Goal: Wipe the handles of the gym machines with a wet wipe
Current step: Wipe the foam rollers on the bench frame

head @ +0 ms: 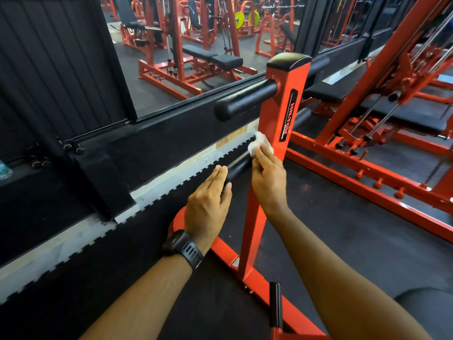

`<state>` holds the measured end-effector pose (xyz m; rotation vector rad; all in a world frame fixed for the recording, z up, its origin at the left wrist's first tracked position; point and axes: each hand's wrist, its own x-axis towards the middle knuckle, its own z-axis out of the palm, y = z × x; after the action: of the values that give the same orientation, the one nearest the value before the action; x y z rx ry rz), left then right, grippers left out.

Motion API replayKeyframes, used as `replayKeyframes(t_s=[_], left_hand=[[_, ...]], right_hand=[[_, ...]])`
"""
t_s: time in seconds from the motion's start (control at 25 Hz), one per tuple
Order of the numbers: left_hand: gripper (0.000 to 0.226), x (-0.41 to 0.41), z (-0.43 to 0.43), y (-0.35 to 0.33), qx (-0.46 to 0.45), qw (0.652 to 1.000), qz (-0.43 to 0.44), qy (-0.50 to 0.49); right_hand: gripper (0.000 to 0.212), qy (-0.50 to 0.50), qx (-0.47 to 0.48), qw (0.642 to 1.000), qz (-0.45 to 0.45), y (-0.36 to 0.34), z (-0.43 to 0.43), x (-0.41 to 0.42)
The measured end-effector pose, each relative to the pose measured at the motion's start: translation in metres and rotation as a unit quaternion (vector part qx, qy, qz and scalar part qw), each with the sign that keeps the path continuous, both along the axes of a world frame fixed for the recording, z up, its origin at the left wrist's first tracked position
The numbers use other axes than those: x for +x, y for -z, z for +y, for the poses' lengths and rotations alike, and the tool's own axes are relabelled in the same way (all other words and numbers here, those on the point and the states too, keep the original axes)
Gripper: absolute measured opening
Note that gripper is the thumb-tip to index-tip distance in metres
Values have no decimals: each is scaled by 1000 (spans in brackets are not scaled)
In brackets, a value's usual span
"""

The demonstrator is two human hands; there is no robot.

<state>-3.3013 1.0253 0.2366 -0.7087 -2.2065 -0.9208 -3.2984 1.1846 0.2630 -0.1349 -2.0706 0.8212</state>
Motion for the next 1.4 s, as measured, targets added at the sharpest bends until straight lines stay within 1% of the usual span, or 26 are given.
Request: replayKeyframes(t_s=[0.12,0.24,0.32,0.48,0.52,0.6,0.68,0.72,0.76,0.84,0.88,0.92,0.96,1.04,1.08,1.12,1.2,1.24,1.28,1.32,1.4], left_hand=[[41,0,0,-2,0,1000,-3,0],[41,1,-1,-2,-7,1000,-11,11],[41,1,-2,-3,-8,1000,-19,16],[41,2,-2,-4,1,999,-26,21],[42,2,-1,-4,2,1000,-24,18],[43,1,-2,-3,1,1000,-20,15],[44,0,-3,-2,-1,1000,-15,13],[43,0,-3,-2,-2,1000,-14,12],[42,-1,-2,-3,-3,1000,-15,12],[41,0,-1,-3,-5,1000,-14,10],[41,0,-1,-3,-5,1000,-12,9],[42,0,-1,-3,-6,1000,-11,10],[43,0,-3,-3,-6,1000,-10,11],[44,-1,-3,-3,-6,1000,-13,18],[44,-1,-3,-4,-7,1000,-14,21],[42,-1,-2,-4,-8,1000,-13,22],[41,0,-1,-4,-5,1000,-8,16],[40,0,-2,-4,-5,1000,-7,15],[40,0,-2,-4,-5,1000,-7,16],[40,0,-2,-4,-4,1000,-8,18],[40,1,-1,-5,-2,1000,-15,19]], right_hand=[[22,9,-30,999,-15,-2,-12,0],[29,40,-148,985,-73,-9,-11,-8],[26,45,-152,982,-103,-9,-14,-12],[25,74,-178,972,-131,-15,-18,-11],[24,79,-159,978,-113,-17,-22,-8],[23,31,-56,997,-46,-13,-33,1],[22,-31,78,996,-12,7,-27,8],[23,-34,110,993,-2,12,-17,6],[27,-27,90,996,-1,13,-7,2],[38,-3,-17,1000,-16,4,-3,-1],[39,8,-22,999,-23,1,-6,-1],[35,-7,18,1000,-18,0,-10,1],[29,-52,77,996,-14,0,-12,5],[28,-135,215,967,-16,5,-2,6],[30,-137,247,959,-18,4,10,2],[34,-123,230,965,-20,-1,18,-1],[45,-62,169,984,-4,-6,20,-7],[46,-23,160,987,0,-8,12,-7],[45,5,145,989,-16,-5,5,-6],[41,23,106,993,-54,-5,0,-5],[33,54,-8,990,-133,-7,3,-12]])
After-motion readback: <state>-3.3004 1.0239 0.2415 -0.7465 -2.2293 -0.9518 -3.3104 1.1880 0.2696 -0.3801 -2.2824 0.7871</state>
